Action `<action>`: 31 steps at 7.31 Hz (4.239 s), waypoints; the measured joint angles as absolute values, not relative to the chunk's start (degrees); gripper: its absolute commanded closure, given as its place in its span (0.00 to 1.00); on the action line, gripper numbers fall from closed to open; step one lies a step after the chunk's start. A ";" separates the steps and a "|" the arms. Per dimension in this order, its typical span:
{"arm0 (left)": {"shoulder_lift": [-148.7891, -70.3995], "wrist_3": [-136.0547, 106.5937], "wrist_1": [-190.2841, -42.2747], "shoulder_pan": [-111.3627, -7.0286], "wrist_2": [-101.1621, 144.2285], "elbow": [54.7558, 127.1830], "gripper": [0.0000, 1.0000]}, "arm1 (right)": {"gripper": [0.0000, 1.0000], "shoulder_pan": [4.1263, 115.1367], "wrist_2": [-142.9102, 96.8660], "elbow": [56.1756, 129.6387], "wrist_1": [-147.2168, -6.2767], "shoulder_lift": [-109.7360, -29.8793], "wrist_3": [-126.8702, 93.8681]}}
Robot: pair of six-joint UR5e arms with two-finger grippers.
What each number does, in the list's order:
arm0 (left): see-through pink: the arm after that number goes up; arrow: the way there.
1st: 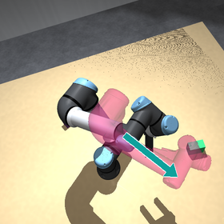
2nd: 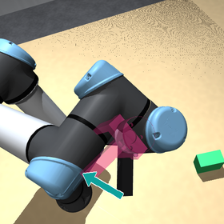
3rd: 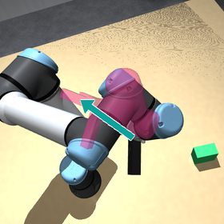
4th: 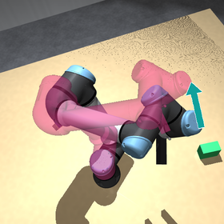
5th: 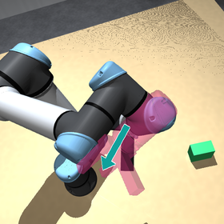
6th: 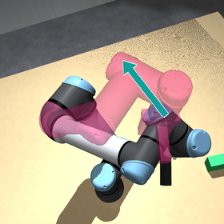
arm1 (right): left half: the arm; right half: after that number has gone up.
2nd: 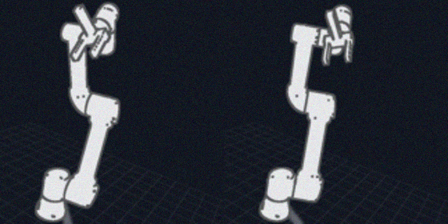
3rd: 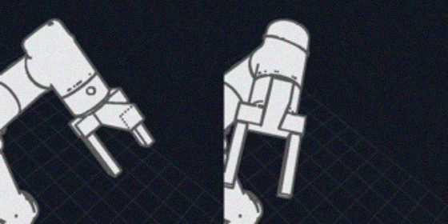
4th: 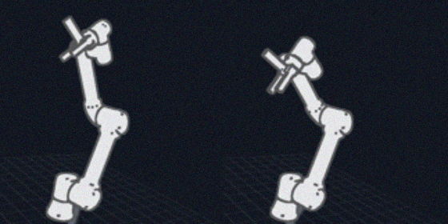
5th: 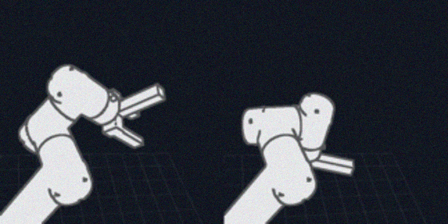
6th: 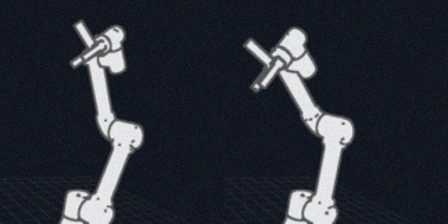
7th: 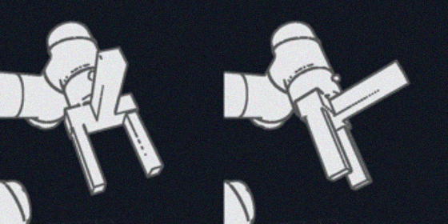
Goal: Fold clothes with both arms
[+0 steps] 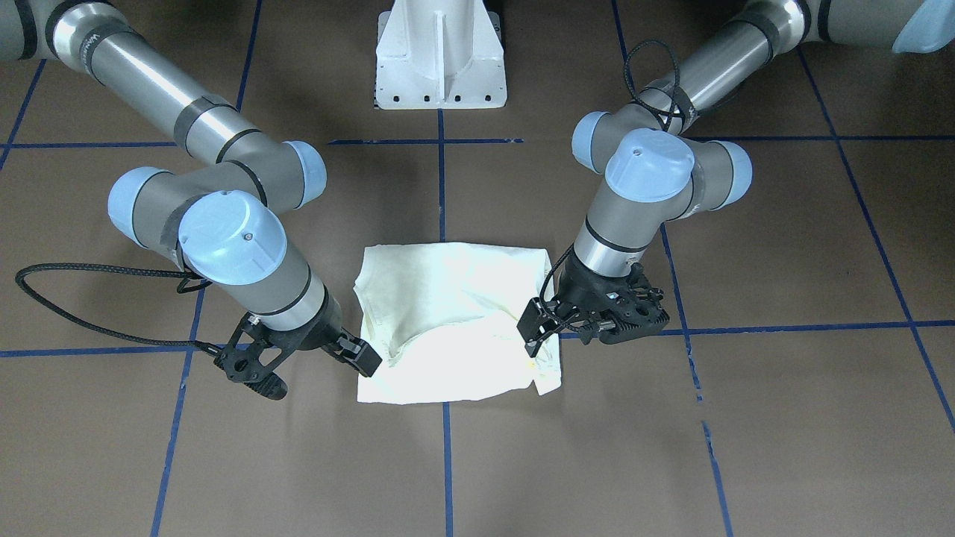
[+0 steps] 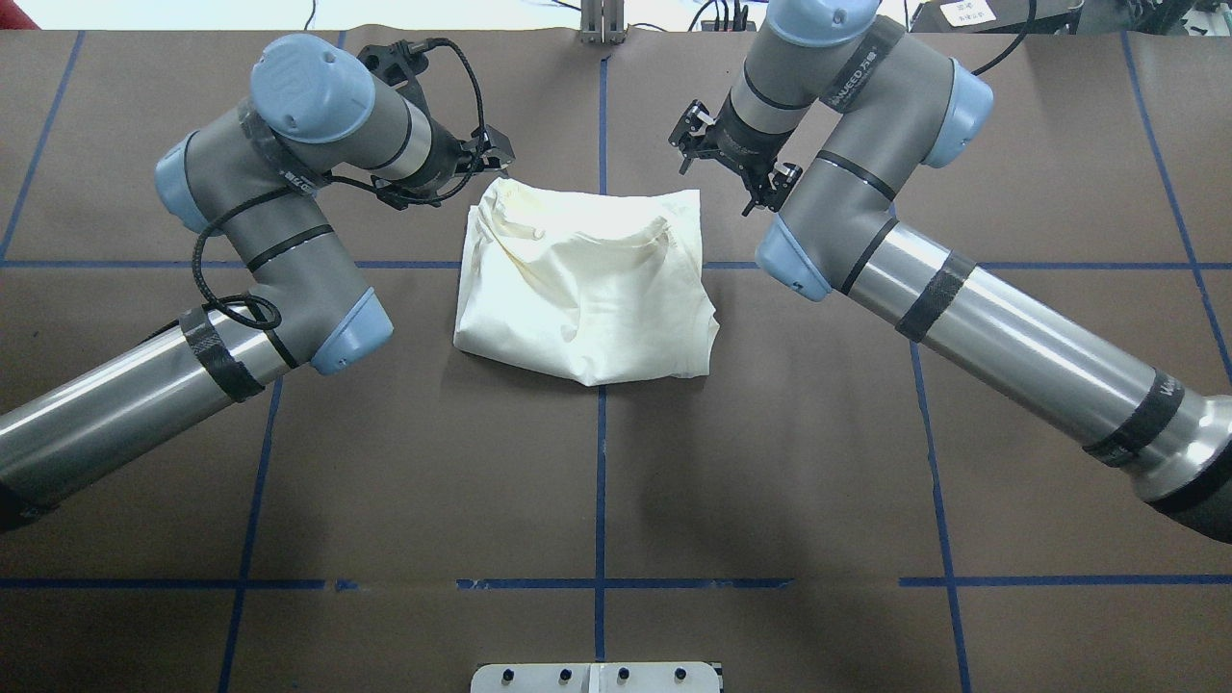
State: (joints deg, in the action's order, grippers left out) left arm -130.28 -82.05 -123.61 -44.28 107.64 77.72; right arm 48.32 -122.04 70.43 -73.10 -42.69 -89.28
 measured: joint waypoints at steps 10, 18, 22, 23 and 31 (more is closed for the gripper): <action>-123.84 -91.68 -137.14 -37.20 109.05 78.55 0.00 | 0.00 50.53 -123.32 74.67 -73.78 -44.05 -82.79; -119.03 -92.54 -137.56 -32.06 115.25 86.95 0.00 | 0.00 50.85 -123.31 74.77 -73.74 -44.23 -82.72; -119.23 -93.37 -137.60 -29.17 115.08 88.17 0.28 | 0.00 50.89 -123.31 74.72 -73.72 -44.28 -82.71; -119.22 -93.37 -137.61 -29.13 115.07 88.26 0.06 | 0.00 50.89 -123.31 74.71 -73.68 -44.27 -82.71; -114.11 -92.91 -130.20 -29.67 115.04 101.01 0.97 | 0.00 50.90 -123.25 74.71 -73.69 -44.38 -82.53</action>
